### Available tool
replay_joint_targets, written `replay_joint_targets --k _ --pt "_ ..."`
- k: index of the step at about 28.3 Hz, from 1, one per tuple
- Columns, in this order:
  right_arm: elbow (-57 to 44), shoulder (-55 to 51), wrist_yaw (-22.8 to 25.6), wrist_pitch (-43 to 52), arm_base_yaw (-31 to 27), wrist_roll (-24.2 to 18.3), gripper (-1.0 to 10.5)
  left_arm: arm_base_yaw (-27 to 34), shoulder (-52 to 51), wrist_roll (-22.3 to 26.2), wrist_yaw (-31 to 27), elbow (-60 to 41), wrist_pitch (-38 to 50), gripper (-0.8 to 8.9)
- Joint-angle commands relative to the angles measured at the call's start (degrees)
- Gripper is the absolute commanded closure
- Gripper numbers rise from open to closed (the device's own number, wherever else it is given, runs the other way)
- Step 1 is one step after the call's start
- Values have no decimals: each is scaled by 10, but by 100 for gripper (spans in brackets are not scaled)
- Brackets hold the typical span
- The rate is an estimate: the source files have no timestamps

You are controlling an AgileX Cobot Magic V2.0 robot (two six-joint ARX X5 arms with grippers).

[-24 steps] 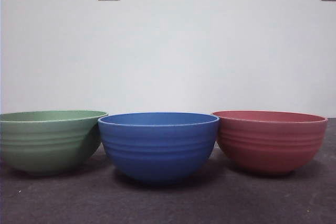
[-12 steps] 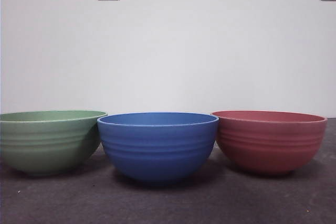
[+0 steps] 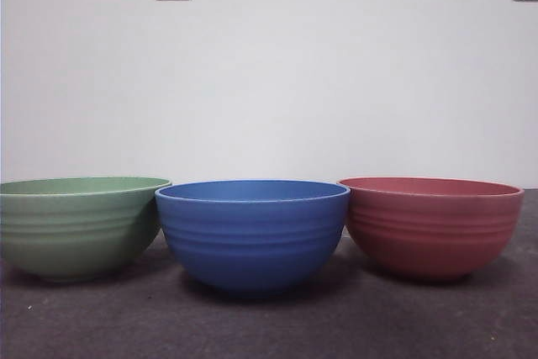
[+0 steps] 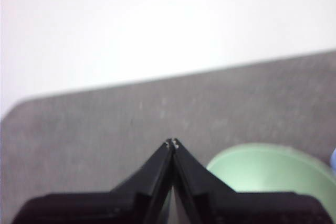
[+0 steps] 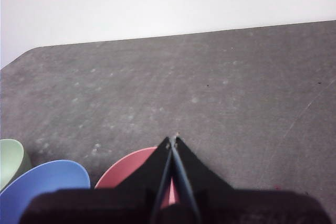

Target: Pick up the green bowl on the top,put the green bowl on the left,pick up the red bowl in the middle,put the red bowl on the right

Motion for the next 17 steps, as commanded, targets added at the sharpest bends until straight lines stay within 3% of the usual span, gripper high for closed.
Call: replay_joint_targets --k 1,6,17 --pt "-2 0 2 4 1 5 962 9 -3 -7 -2 -63 36 817" --pt "-2 0 2 4 1 5 962 10 -3 -37 -2 -133 60 817" --pt "-2 0 2 -6 1 5 962 10 -2 -37 0 -132 66 817"
